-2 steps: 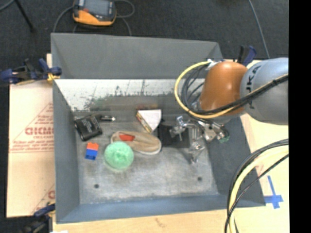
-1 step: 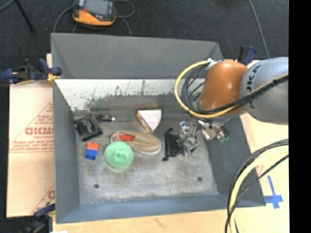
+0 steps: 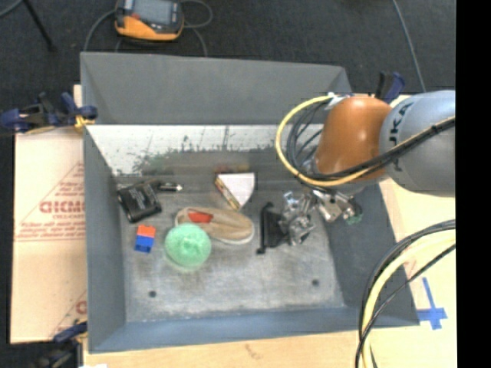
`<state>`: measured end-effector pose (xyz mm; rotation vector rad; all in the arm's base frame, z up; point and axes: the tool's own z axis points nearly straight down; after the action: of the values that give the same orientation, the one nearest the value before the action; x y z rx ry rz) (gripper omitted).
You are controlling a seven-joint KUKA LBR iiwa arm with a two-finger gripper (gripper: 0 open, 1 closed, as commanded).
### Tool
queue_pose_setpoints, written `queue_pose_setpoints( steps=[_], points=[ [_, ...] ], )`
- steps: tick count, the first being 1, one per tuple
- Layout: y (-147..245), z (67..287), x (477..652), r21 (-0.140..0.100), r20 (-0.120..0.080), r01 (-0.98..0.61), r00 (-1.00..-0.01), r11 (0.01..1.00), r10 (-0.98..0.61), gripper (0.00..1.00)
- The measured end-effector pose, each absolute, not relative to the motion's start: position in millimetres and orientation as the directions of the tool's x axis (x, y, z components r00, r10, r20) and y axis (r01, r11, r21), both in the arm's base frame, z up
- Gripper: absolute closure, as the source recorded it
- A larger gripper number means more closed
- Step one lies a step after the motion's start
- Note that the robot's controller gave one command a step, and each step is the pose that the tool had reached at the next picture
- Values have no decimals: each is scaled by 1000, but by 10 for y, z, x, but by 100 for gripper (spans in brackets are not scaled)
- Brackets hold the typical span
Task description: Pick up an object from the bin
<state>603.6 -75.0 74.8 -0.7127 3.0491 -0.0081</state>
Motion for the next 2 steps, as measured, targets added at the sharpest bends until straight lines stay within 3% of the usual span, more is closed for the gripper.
queue_pose_setpoints(
  steps=[1, 2],
  points=[
    [-701, 734, 6440, -6, -7, -522, -853, 853, -522, 0],
    [-699, 750, 6448, -6, -9, -520, -854, 854, -520, 100]
  ],
)
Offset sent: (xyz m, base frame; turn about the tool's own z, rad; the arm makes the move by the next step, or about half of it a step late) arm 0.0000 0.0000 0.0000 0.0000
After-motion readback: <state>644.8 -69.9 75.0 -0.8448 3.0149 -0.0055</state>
